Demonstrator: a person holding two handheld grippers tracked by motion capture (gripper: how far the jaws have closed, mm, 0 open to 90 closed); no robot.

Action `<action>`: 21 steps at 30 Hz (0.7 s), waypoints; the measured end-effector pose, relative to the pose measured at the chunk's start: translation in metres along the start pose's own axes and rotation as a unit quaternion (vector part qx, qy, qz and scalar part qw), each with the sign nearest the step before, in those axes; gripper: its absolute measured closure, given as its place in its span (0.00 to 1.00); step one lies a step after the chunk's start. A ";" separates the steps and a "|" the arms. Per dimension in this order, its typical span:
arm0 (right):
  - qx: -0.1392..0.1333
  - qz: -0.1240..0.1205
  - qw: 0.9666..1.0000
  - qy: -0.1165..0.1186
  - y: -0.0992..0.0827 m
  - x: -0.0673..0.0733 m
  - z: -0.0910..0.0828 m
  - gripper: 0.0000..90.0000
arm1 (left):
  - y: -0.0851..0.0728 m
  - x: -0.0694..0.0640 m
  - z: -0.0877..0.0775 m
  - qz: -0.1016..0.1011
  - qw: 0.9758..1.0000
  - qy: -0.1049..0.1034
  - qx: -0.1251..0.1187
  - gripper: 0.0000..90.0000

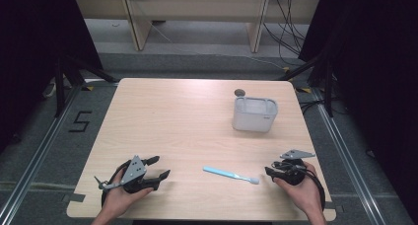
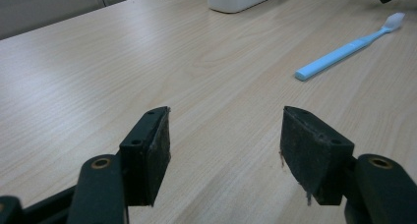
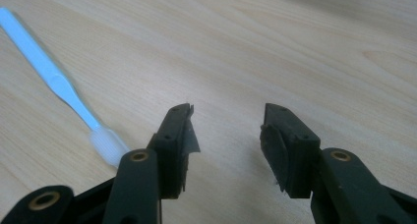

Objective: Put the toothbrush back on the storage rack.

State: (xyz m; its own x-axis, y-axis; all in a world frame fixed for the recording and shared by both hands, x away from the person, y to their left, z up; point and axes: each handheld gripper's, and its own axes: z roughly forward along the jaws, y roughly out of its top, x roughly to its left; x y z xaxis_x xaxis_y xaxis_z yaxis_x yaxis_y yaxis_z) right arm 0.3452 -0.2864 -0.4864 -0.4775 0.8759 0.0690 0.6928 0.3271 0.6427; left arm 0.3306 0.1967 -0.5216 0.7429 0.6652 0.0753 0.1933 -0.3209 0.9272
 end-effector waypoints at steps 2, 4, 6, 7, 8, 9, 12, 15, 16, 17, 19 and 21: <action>0.000 -0.007 1.000 0.004 0.003 0.002 0.001 0.61 | 0.000 0.000 0.000 0.001 1.000 0.000 -0.002 0.39; 0.019 0.002 1.000 0.005 0.009 0.009 -0.001 0.61 | 0.000 0.000 0.000 0.003 1.000 0.000 -0.001 0.39; 0.031 -0.003 0.999 0.006 0.015 0.013 0.000 0.61 | 0.000 0.000 0.000 0.003 1.000 -0.002 0.000 0.39; 0.031 -0.004 0.999 0.009 0.018 0.016 0.001 0.61 | 0.000 0.000 0.000 0.003 1.000 -0.002 0.000 0.39; 0.043 -0.006 0.999 0.013 0.021 0.018 0.000 0.61 | 0.000 0.000 0.000 0.003 1.000 -0.002 0.000 0.39; 0.049 -0.011 0.999 0.016 0.025 0.021 0.000 0.61 | 0.000 0.000 0.000 -0.002 1.000 -0.005 -0.003 0.39; 0.056 -0.009 0.998 0.018 0.033 0.026 0.002 0.62 | -0.001 0.001 0.000 -0.003 1.000 -0.006 -0.005 0.39; 0.062 0.002 0.998 0.022 0.040 0.031 0.002 0.62 | -0.001 0.001 0.000 -0.002 1.000 -0.007 -0.004 0.39; 0.062 0.000 0.998 0.026 0.041 0.032 0.003 0.62 | -0.001 0.001 0.000 -0.002 1.000 -0.007 -0.004 0.39; 0.066 0.000 0.997 0.028 0.043 0.033 0.003 0.61 | -0.001 0.001 0.000 -0.002 1.000 -0.007 -0.004 0.39; 0.072 -0.003 0.997 0.031 0.046 0.035 0.004 0.61 | -0.001 0.000 0.000 -0.002 1.000 -0.006 -0.004 0.39; 0.079 0.003 0.996 0.031 0.048 0.039 0.004 0.62 | -0.001 0.000 0.000 0.000 1.000 -0.007 0.000 0.39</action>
State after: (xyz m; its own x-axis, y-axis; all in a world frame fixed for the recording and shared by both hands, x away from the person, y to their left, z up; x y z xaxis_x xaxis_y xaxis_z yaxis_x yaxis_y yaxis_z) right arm 0.3625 -0.2351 -0.4562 -0.5019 0.8560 0.1237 0.7706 0.3776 0.5134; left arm 0.3307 0.1971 -0.5220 0.7512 0.6563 0.0703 0.1936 -0.3209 0.9271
